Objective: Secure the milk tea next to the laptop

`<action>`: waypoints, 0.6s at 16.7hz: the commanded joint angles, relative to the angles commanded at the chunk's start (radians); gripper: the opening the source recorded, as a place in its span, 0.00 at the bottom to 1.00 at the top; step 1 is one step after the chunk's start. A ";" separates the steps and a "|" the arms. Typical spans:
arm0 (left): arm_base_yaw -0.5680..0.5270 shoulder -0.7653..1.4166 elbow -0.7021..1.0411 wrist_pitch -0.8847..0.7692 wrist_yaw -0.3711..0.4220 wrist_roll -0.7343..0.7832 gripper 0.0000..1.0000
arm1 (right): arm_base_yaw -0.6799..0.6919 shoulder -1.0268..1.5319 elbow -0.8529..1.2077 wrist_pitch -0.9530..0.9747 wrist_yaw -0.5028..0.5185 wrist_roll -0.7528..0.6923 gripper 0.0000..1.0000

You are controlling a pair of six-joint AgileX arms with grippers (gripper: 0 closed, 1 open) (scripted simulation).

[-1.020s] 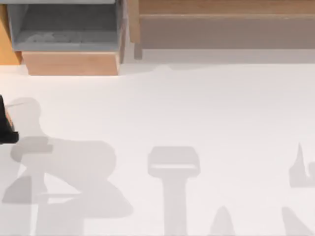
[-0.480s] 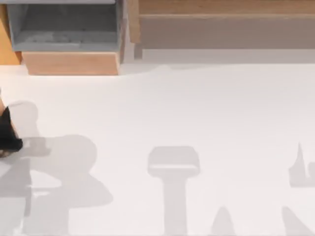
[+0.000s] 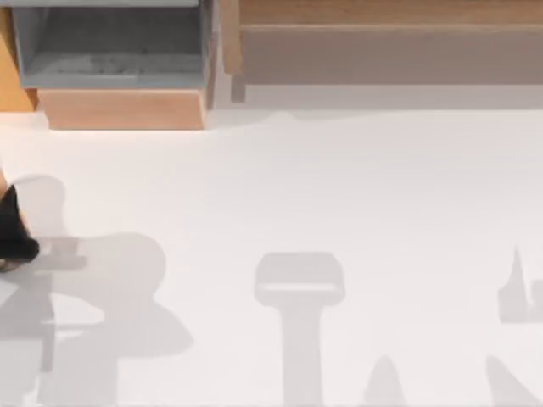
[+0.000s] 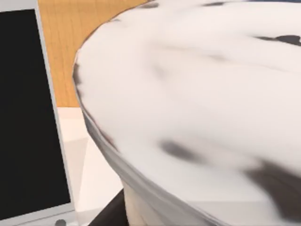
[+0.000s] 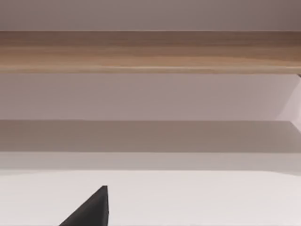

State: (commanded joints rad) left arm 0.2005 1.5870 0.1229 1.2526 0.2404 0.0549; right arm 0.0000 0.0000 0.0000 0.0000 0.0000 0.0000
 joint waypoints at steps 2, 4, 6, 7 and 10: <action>0.000 0.000 0.000 0.000 0.000 0.000 0.45 | 0.000 0.000 0.000 0.000 0.000 0.000 1.00; 0.000 0.000 0.000 0.000 0.000 0.000 0.60 | 0.000 0.000 0.000 0.000 0.000 0.000 1.00; 0.000 0.000 0.000 0.000 0.000 0.000 0.75 | 0.000 0.000 0.000 0.000 0.000 0.000 1.00; 0.000 0.000 0.000 0.000 0.000 0.000 0.83 | 0.000 0.000 0.000 0.000 0.000 0.000 1.00; 0.000 0.000 0.000 0.000 0.000 0.000 1.00 | 0.000 0.000 0.000 0.000 0.000 0.000 1.00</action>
State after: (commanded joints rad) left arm 0.2005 1.5870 0.1229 1.2526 0.2404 0.0549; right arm 0.0000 0.0000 0.0000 0.0000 0.0000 0.0000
